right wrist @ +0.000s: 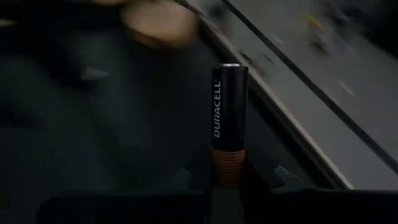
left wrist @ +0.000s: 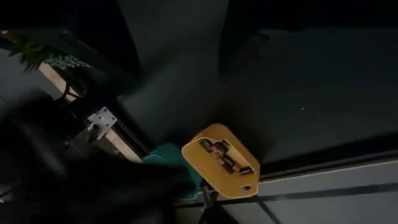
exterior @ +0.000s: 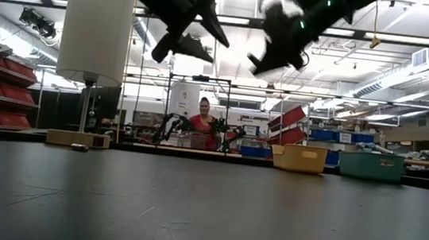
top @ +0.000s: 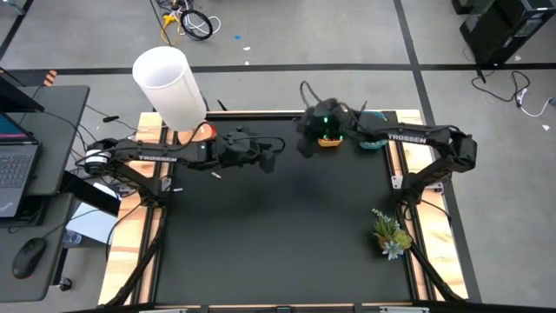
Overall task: Sort batteries
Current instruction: Put the black battery into the yellow bin, then put the top silver battery into the blue bin
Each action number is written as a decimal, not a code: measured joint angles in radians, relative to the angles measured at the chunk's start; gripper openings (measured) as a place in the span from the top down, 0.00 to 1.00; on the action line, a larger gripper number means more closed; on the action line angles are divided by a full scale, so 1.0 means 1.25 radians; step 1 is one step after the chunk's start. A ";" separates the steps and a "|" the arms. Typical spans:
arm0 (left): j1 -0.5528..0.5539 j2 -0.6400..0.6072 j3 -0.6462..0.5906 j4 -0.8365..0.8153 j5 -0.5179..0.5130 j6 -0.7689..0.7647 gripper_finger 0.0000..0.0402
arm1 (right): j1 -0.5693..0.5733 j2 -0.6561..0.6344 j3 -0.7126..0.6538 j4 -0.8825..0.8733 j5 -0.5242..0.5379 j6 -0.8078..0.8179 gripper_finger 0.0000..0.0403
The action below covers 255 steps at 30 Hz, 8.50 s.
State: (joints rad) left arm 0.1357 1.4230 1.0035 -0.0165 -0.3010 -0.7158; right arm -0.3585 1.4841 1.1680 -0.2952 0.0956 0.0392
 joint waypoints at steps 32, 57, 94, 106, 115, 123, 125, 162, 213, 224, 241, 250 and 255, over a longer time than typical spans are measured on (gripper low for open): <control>-0.036 -0.007 0.200 -0.788 -0.014 0.054 0.54 | -0.218 0.020 -0.018 -0.303 -0.058 0.036 0.63; 0.101 0.055 -0.042 -0.927 0.178 0.419 0.61 | 0.214 -0.060 -0.104 0.116 -0.085 0.153 0.63; 0.096 0.295 0.009 -0.791 0.085 1.061 0.47 | 0.265 -0.056 -0.104 0.117 -0.023 0.227 0.63; 0.092 0.327 0.008 -0.794 0.068 1.050 0.64 | 0.265 -0.056 -0.104 0.115 -0.023 0.227 0.63; 0.066 0.329 0.010 -0.802 0.052 0.956 0.93 | 0.262 -0.056 -0.103 0.112 -0.023 0.220 0.63; 0.058 0.284 0.047 -0.770 0.044 0.891 0.95 | 0.207 -0.064 -0.103 0.074 -0.023 0.197 0.63; 0.059 0.235 0.047 -0.743 0.047 0.854 0.98 | 0.187 -0.077 -0.098 0.050 -0.025 0.196 0.63; -0.128 0.073 -0.126 -0.463 -0.047 -0.378 0.53 | 0.145 -0.089 -0.097 0.037 -0.079 0.170 0.63; -0.335 0.379 -0.225 -0.072 -0.521 -0.540 0.97 | 0.165 -0.099 -0.097 0.047 -0.201 0.178 0.63; -0.330 0.378 -0.208 -0.064 -0.540 -0.502 0.99 | 0.148 -0.099 -0.097 0.003 -0.201 0.177 0.63; -0.324 0.187 -0.204 -0.131 -0.615 -0.232 1.00 | 0.148 -0.099 -0.097 -0.027 -0.207 0.198 0.63; -0.312 0.019 -0.203 -0.156 -0.479 -0.108 1.00 | 0.147 -0.091 -0.096 -0.028 -0.250 0.172 0.63; -0.265 -0.020 -0.205 -0.316 -0.372 -0.305 0.93 | 0.159 -0.088 -0.096 0.005 -0.239 0.157 0.63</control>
State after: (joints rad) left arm -0.1960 1.3976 0.7478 -0.4114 -0.7665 -1.0972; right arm -0.1597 1.3739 1.0481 -0.2895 -0.2029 0.2349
